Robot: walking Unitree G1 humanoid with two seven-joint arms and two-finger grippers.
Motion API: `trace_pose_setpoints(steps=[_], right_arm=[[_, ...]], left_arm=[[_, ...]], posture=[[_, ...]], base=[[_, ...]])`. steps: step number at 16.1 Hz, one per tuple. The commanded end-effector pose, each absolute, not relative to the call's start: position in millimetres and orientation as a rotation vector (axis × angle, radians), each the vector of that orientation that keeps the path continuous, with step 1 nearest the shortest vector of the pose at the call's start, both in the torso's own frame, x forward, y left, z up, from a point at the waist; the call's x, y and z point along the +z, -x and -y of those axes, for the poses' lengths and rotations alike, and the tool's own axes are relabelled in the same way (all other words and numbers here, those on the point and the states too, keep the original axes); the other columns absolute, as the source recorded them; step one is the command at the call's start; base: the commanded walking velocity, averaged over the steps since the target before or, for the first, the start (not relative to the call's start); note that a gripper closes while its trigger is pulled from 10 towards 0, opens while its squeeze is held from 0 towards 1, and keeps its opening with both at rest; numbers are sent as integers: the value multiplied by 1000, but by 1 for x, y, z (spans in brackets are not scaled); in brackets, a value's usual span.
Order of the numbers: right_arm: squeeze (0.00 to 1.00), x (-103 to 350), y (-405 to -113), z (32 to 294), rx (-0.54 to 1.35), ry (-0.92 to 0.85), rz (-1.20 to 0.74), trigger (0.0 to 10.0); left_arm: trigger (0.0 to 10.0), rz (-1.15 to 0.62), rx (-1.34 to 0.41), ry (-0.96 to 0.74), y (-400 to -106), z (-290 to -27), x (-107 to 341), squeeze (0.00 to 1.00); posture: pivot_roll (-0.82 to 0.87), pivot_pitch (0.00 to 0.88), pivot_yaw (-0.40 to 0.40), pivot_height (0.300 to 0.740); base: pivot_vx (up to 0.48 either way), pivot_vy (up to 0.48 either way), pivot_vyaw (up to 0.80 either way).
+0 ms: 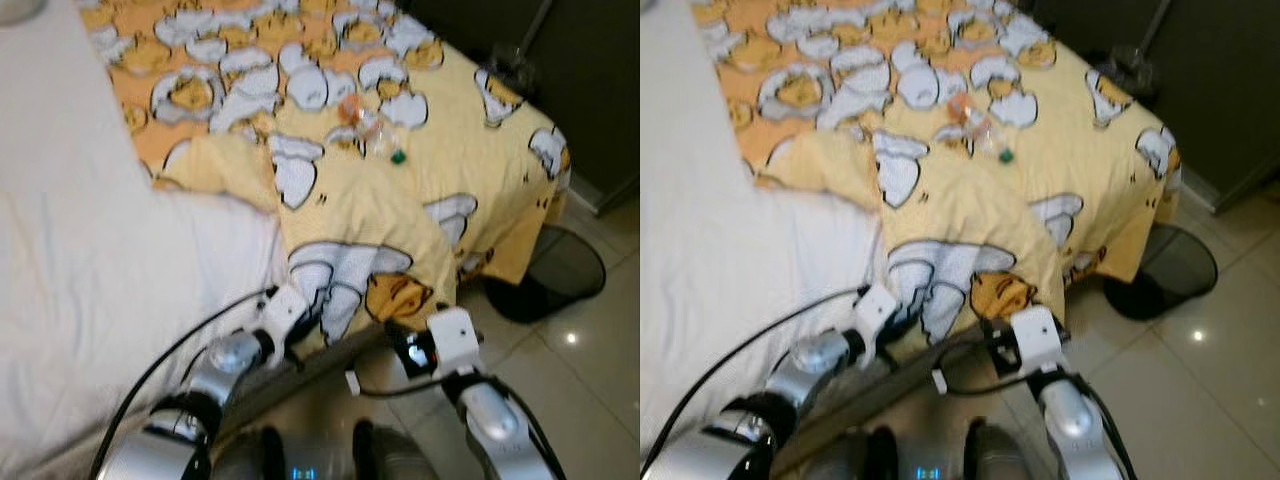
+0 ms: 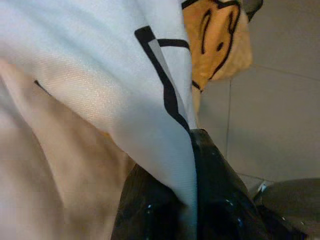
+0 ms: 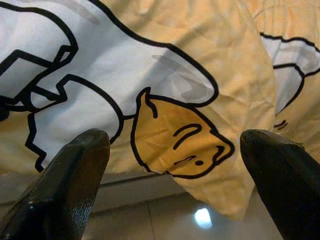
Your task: Clean up the room
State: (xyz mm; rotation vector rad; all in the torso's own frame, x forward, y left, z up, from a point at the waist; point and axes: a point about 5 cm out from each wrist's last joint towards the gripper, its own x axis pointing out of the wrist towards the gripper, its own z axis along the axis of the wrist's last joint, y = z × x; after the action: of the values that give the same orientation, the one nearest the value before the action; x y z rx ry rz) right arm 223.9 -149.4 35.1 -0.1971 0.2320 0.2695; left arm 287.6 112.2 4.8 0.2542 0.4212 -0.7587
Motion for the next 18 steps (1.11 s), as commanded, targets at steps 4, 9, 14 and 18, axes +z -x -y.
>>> trace_pose_setpoints(steps=[4,9,14,18], right_arm=[[0,32,-223,151,279,200,-244,10000],[0,31,-223,151,286,203,-251,10000],[0,30,-224,151,299,207,-252,10000],[0,29,-224,151,305,211,-257,10000]], left_arm=[[10000,-456,-818,-257,-275,-103,-6,0],[10000,-584,-1001,-330,-237,-82,-34,0],[10000,-716,-1208,-330,-197,-43,-52,0],[10000,-725,-1205,-364,-189,-40,-57,0]], posture=[[-204,124,1,731],[-202,121,-3,731],[-205,119,-4,731],[-211,114,-5,731]], base=[[-299,0,0],[-118,0,0],[0,0,0],[0,0,0]])
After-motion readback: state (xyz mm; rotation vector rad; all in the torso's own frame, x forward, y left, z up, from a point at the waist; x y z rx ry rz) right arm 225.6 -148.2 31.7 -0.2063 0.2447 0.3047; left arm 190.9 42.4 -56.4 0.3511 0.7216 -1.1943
